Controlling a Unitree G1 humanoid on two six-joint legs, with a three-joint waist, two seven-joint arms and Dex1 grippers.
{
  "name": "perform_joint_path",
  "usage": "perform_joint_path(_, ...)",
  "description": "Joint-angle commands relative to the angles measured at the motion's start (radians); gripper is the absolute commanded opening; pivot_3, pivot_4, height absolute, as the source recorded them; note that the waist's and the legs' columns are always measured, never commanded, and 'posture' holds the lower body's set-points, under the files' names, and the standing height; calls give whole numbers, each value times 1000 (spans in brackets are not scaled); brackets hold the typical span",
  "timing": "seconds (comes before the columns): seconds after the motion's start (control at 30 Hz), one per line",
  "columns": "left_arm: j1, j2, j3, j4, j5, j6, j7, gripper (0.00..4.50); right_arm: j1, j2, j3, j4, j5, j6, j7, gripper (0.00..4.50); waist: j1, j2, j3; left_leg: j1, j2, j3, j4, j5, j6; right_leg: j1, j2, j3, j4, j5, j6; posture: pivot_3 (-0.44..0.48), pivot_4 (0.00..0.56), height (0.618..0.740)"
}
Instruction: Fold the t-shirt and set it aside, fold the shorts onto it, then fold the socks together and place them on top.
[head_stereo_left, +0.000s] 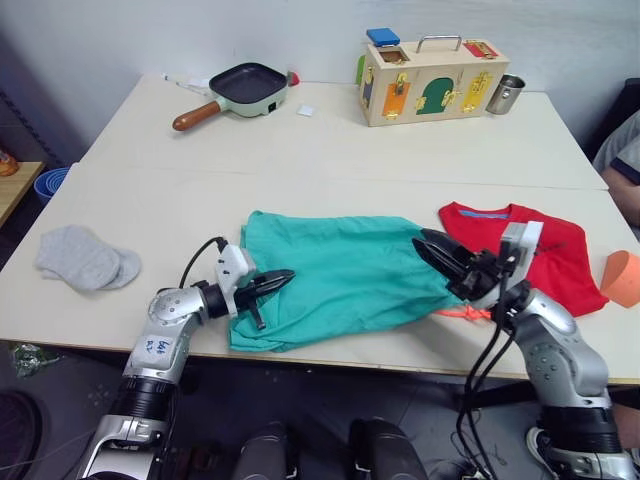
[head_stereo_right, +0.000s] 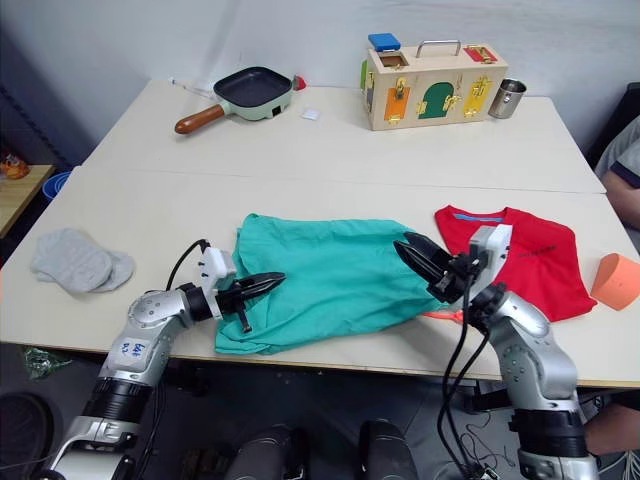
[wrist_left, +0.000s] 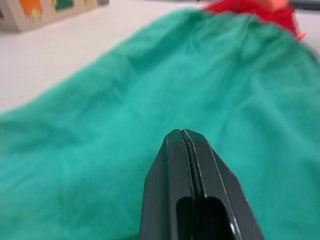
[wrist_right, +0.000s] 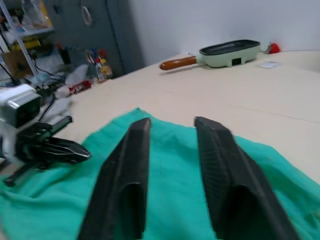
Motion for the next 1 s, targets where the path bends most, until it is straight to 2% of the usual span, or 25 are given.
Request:
perform_joint_path(0.03,-22,31,26,-63,-70,-5,-90,0,51,-97,-127,-111,269,256,-187,3049,0,0,0,0,0,0,0,0,0,0,0,0,-1,0,0,0,150,740)
perform_joint_path(0.13,-56,86,24,-69,-88,23,-170,0,241,-291,-181,-110,787,451,-569,4121,4,-1,0,-1,0,-1,-1,0,1,1,0,-1,-4,0,0,0,150,740)
perform_joint_path(0.17,-65,92,24,-61,-90,24,-180,0,286,-314,-187,-119,875,453,-634,4431,3,-1,0,-1,0,-2,-2,0,1,2,0,-3,-5,0,0,0,150,740)
perform_joint_path(0.3,-108,78,12,29,-54,-22,-202,0,377,-325,-140,-169,1024,418,-804,4479,-2,-1,0,-1,0,0,-2,-1,2,2,0,-2,-7,0,0,0,150,740)
perform_joint_path(0.43,-150,36,-7,110,-27,-80,-210,0,375,-254,-84,-199,1036,355,-927,4479,1,-2,1,-1,0,0,-2,-1,4,2,2,-2,-7,1,1,0,150,740)
perform_joint_path(0.47,-163,17,-15,138,-17,-95,-207,0,355,-209,-53,-183,1014,313,-998,4479,2,-2,1,-2,0,0,-2,-1,4,2,2,-2,-7,1,1,0,150,740)
perform_joint_path(0.67,-247,-48,-45,314,65,-154,-168,0,227,-56,39,-122,852,240,-1111,4479,2,-5,0,-3,0,1,0,0,3,1,2,-1,-7,2,4,0,150,740)
perform_joint_path(0.83,-293,-51,-97,399,185,-202,-115,0,122,62,64,-84,704,190,-1114,4479,-2,-5,0,-3,0,1,0,0,3,1,2,-1,-7,2,4,0,150,740)
perform_joint_path(1.0,-293,-60,-107,414,209,-155,-88,0,54,160,88,-38,602,174,-1087,4479,-3,-5,0,-3,0,1,0,0,3,1,2,-1,-7,2,4,0,150,740)
